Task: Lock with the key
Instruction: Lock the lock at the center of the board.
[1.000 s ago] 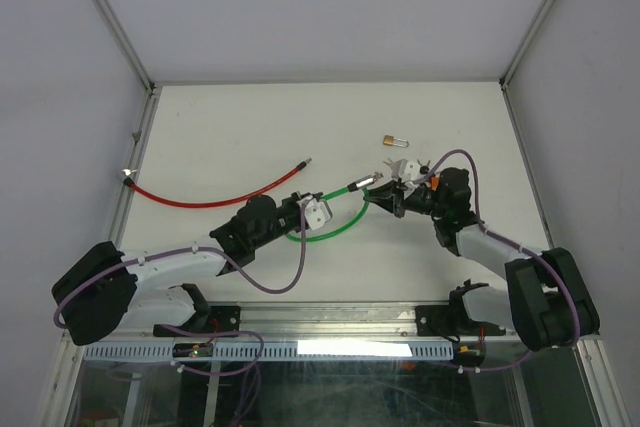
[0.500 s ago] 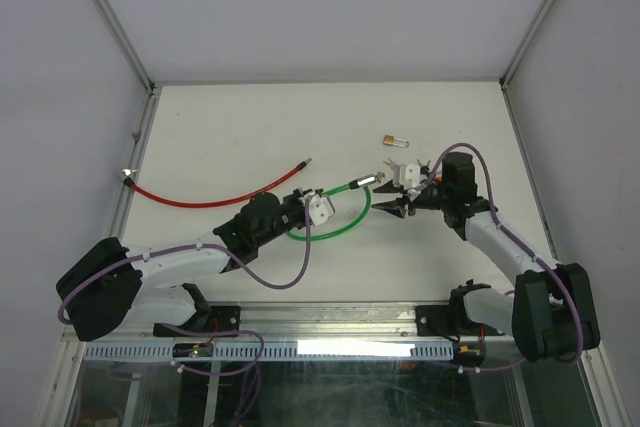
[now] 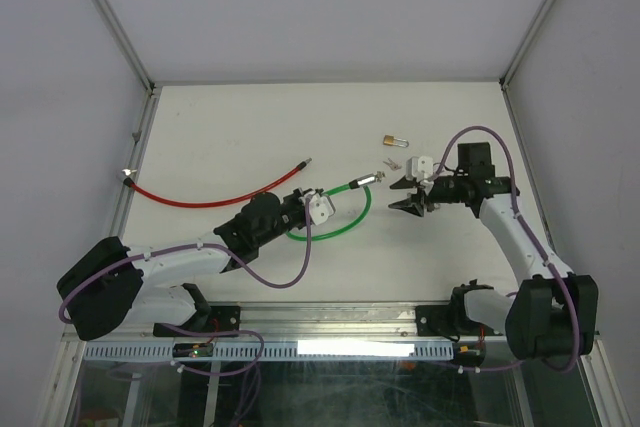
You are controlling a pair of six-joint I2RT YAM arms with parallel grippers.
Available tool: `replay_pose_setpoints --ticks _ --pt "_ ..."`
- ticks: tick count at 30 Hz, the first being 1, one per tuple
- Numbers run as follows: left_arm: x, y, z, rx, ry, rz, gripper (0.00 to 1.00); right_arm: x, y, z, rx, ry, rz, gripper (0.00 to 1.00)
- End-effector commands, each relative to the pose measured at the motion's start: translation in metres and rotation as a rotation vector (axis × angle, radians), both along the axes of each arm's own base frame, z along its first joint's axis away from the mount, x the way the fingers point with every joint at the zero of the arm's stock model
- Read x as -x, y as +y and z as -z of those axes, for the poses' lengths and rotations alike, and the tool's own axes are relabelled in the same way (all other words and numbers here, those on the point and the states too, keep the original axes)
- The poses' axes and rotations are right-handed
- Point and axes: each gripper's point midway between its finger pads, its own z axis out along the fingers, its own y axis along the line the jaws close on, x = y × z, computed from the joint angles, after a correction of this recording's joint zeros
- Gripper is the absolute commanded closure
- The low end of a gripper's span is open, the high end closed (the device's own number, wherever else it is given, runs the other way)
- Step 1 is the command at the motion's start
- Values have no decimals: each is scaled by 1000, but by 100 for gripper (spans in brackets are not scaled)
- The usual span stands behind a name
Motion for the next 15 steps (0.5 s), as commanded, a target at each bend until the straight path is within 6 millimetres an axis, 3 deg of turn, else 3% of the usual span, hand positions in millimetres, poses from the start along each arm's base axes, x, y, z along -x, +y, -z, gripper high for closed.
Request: replay_pose_setpoints --ticks 1,11,15 --pt "14 1 29 -78 83 40 100 3 -4 -36 -49 -15 17 51" --pt "18 -3 31 -67 98 72 100 0 -14 -101 -204 34 126 48" --pt "20 -5 31 -66 103 84 100 -4 -10 -136 -301 162 176 43"
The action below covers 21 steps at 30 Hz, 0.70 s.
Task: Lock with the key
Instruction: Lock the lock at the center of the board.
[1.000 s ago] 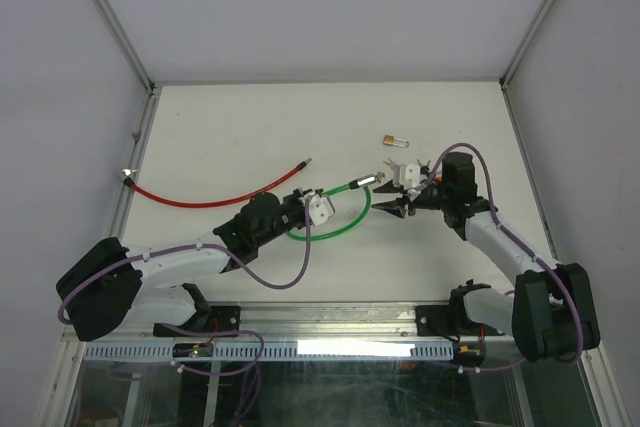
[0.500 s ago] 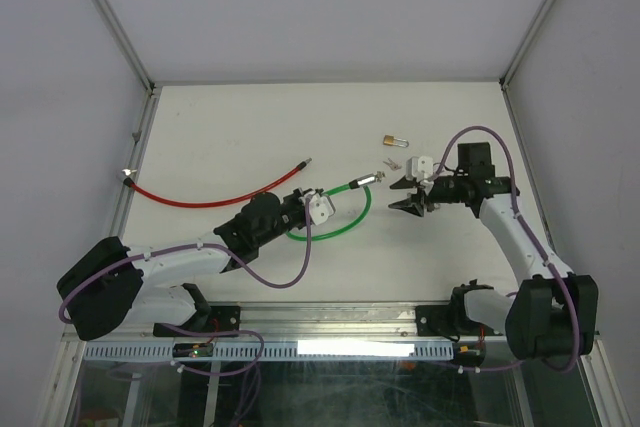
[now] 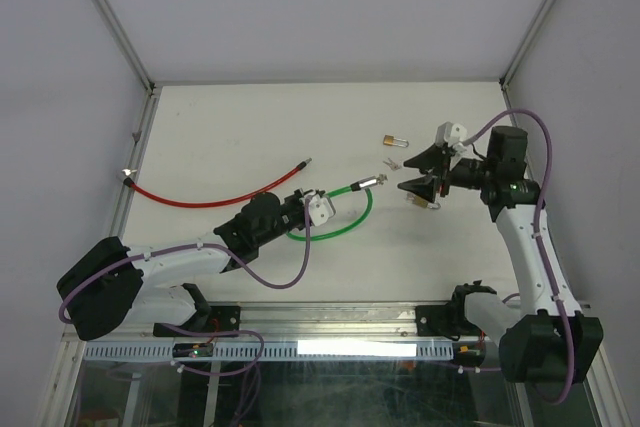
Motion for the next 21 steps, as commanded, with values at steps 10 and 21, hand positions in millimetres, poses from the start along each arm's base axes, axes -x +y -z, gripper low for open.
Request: replay_pose_setpoints --ticks 10,21 --pt "20 -5 31 -72 104 84 100 -24 10 -65 -259 381 39 38" --pt "22 -12 36 -80 128 110 100 -47 4 -3 -249 683 138 43"
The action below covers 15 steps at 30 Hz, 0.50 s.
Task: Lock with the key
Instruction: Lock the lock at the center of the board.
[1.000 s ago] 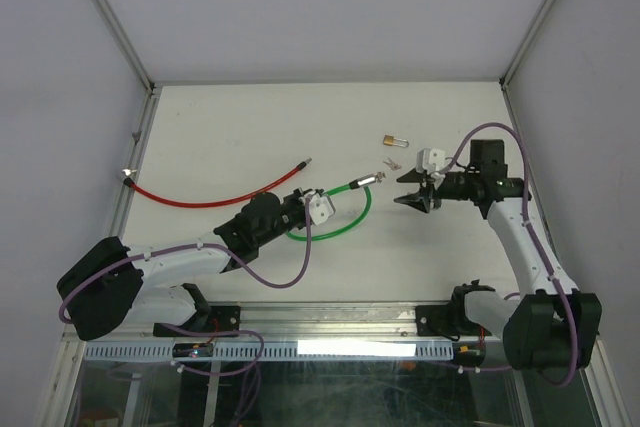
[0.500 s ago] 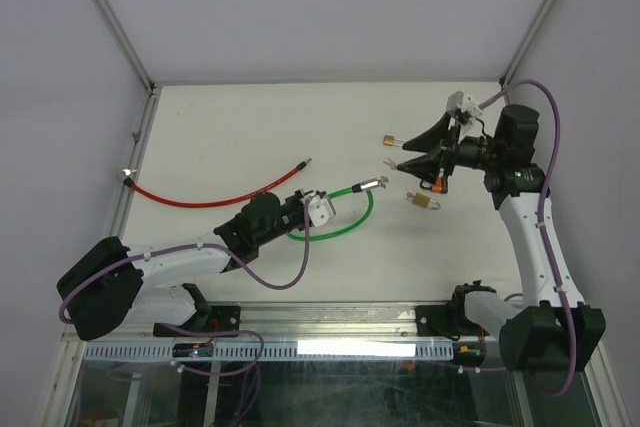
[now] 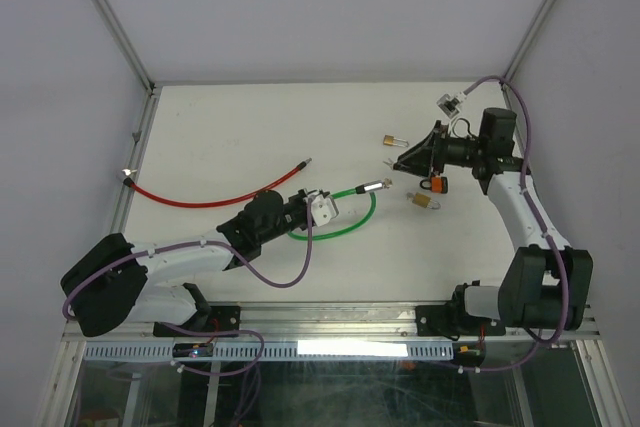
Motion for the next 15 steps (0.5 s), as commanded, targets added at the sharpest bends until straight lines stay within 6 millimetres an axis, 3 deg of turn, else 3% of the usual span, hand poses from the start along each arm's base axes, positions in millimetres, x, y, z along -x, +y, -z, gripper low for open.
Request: replay_pose_setpoints --ticks 1,7,15 --pt "18 -1 36 -85 115 61 100 -7 -4 9 26 87 14 45" --pt "19 1 36 -83 112 57 100 -8 -5 23 45 164 13 53" --pt "19 0 36 -84 113 62 100 -1 -2 25 47 183 -12 60"
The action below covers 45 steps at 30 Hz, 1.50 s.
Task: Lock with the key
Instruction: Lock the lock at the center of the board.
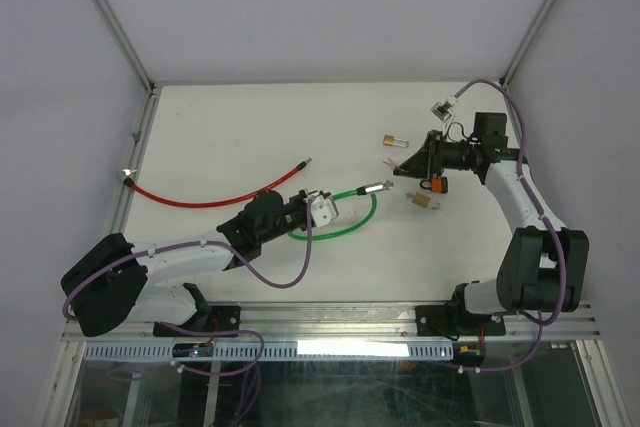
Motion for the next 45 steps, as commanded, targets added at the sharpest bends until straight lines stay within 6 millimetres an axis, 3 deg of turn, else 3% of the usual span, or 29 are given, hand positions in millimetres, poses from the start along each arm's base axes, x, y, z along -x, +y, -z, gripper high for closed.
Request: replay_pose_setpoints --ticks 1,13,34,45 --pt "17 2 35 -85 108 44 100 1 2 -15 0 -51 -29 61" --pt "17 2 33 -81 105 46 100 16 10 -18 -7 -55 -83 62" --pt "17 2 31 -79 104 47 100 25 17 -18 12 -103 -134 66" --pt "17 2 31 -83 104 48 100 35 18 -19 42 -305 -195 87"
